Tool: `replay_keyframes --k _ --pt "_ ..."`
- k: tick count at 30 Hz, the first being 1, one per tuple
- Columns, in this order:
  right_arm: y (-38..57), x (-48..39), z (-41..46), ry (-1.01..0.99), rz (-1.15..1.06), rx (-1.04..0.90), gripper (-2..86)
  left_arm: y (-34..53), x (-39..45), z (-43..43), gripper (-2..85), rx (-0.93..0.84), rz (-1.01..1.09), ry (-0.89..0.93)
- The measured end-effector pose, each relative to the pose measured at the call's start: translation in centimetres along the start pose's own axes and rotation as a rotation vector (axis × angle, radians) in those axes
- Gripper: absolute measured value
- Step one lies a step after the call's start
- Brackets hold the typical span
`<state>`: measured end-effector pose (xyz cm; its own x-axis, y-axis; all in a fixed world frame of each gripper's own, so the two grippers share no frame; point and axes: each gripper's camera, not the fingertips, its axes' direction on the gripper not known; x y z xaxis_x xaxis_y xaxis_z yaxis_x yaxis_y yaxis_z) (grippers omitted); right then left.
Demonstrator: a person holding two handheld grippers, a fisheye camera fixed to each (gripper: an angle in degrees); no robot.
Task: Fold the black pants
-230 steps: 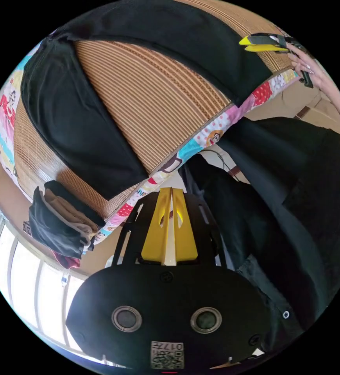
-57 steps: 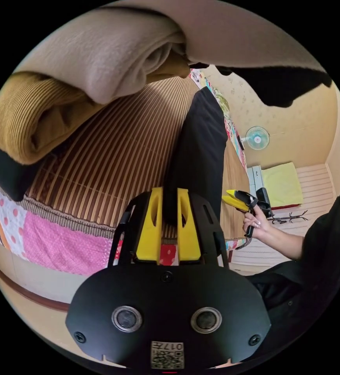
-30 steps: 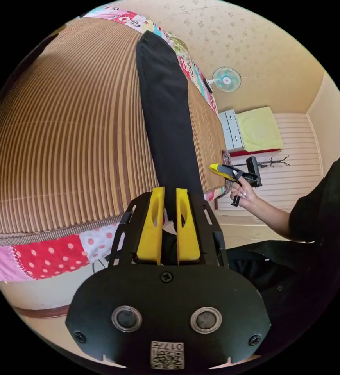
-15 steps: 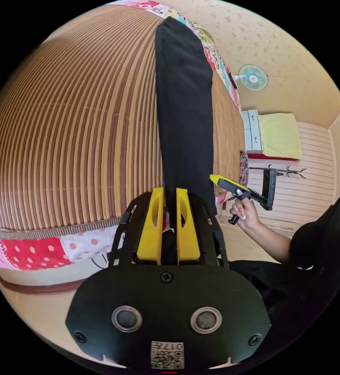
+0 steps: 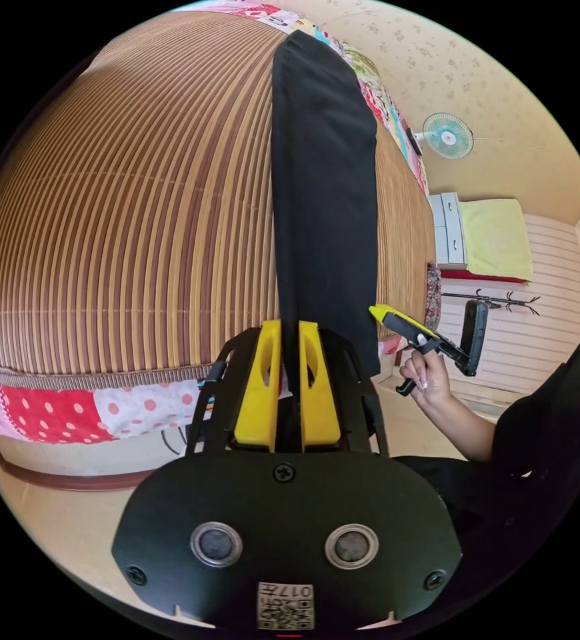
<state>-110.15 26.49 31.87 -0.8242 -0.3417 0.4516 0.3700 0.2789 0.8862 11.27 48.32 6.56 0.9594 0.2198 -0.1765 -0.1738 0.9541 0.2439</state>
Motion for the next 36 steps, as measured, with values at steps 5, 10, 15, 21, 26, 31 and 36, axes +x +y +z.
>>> replay_keyframes --k 5,10,15,21,26,31,36 --pt "-0.5 -2.0 -0.6 0.031 -0.099 -0.083 5.8 -0.4 1.0 0.3 5.1 -0.012 -0.001 -0.032" --pt "-1.7 -1.9 -3.7 -0.106 -0.073 -0.117 2.8 -0.9 2.5 -0.1 2.1 -0.048 0.041 -0.051" --pt "-2.5 -3.6 -10.2 -0.198 -0.073 -0.077 1.9 -2.3 5.4 -1.5 1.1 -0.096 0.093 -0.045" --pt "-1.5 -5.0 -11.4 -0.114 -0.082 -0.099 1.4 -1.8 5.7 0.3 1.7 -0.086 0.063 -0.106" --pt "-2.0 -4.5 -9.7 -0.066 -0.013 -0.199 1.1 -1.7 3.0 0.5 5.3 -0.057 -0.039 -0.035" --pt "-4.7 -1.7 -14.0 -0.183 0.064 -0.086 2.2 -6.5 1.2 -3.6 8.2 0.051 -0.018 0.136" --pt "-13.5 3.6 -15.3 -0.346 0.097 -0.003 6.9 -17.3 -0.6 -4.3 11.9 0.056 0.035 0.212"
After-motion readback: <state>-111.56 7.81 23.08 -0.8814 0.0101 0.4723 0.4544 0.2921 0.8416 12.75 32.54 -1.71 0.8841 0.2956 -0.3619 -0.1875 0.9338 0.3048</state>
